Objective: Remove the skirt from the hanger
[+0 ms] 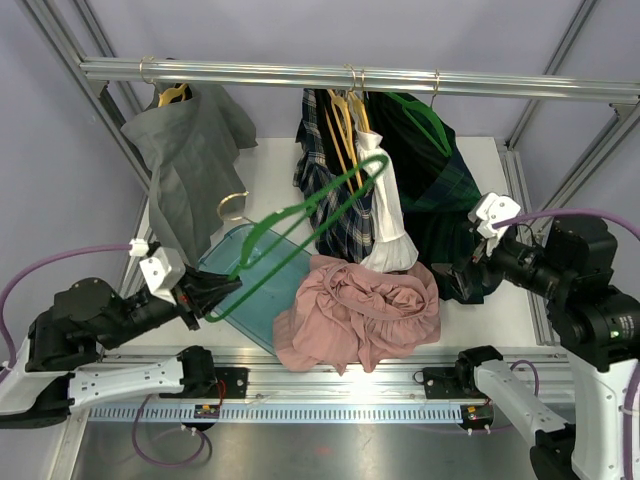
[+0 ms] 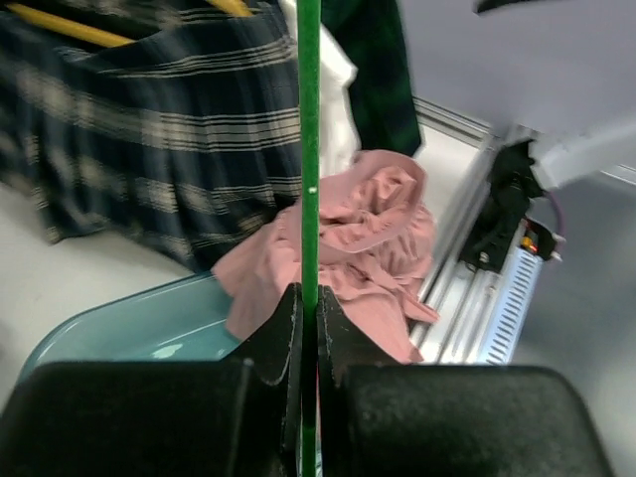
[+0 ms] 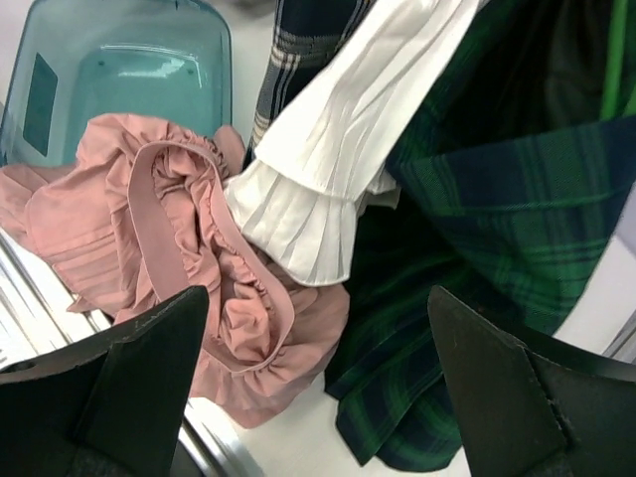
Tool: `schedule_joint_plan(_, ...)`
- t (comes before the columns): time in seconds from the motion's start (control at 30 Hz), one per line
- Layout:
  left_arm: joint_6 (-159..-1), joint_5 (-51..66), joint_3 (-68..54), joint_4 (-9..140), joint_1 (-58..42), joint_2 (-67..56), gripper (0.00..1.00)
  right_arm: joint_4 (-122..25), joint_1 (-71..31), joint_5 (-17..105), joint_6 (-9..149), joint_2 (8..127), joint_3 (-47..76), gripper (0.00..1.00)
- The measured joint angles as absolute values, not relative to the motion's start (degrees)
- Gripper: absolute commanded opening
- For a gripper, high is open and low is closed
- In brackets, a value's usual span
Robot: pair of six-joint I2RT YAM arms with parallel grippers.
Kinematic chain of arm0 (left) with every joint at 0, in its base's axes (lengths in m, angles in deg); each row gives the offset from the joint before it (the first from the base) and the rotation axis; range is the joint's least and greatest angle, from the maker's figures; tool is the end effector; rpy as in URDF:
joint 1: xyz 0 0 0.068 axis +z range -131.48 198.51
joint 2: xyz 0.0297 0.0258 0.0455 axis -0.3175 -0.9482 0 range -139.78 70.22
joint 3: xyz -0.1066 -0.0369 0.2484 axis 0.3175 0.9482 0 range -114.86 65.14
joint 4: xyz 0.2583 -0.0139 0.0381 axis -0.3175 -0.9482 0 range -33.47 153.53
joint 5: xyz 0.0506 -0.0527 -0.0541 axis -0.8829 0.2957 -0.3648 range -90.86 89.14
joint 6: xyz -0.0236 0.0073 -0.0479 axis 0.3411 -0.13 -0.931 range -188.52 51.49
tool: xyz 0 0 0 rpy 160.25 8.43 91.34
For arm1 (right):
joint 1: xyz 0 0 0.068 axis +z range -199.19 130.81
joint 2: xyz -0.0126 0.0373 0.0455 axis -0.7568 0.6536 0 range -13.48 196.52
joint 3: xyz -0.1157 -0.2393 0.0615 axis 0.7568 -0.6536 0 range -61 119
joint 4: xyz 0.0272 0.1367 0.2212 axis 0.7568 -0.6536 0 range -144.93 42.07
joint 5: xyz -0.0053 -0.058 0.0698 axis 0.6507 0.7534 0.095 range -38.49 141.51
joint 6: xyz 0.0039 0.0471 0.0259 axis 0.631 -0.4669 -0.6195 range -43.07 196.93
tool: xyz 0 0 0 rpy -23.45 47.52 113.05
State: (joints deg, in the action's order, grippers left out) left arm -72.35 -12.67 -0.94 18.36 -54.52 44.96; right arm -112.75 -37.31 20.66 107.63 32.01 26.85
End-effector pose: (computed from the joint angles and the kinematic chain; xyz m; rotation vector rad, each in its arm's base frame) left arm 0.0174 -0.0322 0.4235 0.8349 1.4986 -0.8456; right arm 0.0669 0.0326 0.4712 -1.0085 1.6301 0.3072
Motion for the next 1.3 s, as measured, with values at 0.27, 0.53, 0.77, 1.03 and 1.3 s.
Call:
schedule_joint_plan(0.27,-76.6,-31.4,0.3,13.9,-54.5,46.7,0.00,-106.4,-37.7,13.6,103.4,29.1,13.5,0.99)
schedule_joint_plan(0.53,-81.1,-51.0,2.0,12.9,-54.5,44.6,0.00,-100.7,-38.3,4.9,101.3,29.3,2.7,0.99)
schedule_joint_plan(0.77,-81.6,-56.9,-0.7,18.1,-51.2,27.7,0.00,-96.7,-40.7,-0.5,99.7,27.5,-3.8,0.99)
schedule_joint_plan(1.03,-82.0,-45.8,-5.8,25.9,-33.7,15.0,0.00,-94.0,-42.3,-4.1,99.1,23.8,-7.9,1.00)
schedule_joint_plan(1.3,-83.2,-37.4,-15.5,30.6,-28.4,6.4,0.00,-92.8,-42.6,-5.3,99.1,22.5,-11.5,0.99)
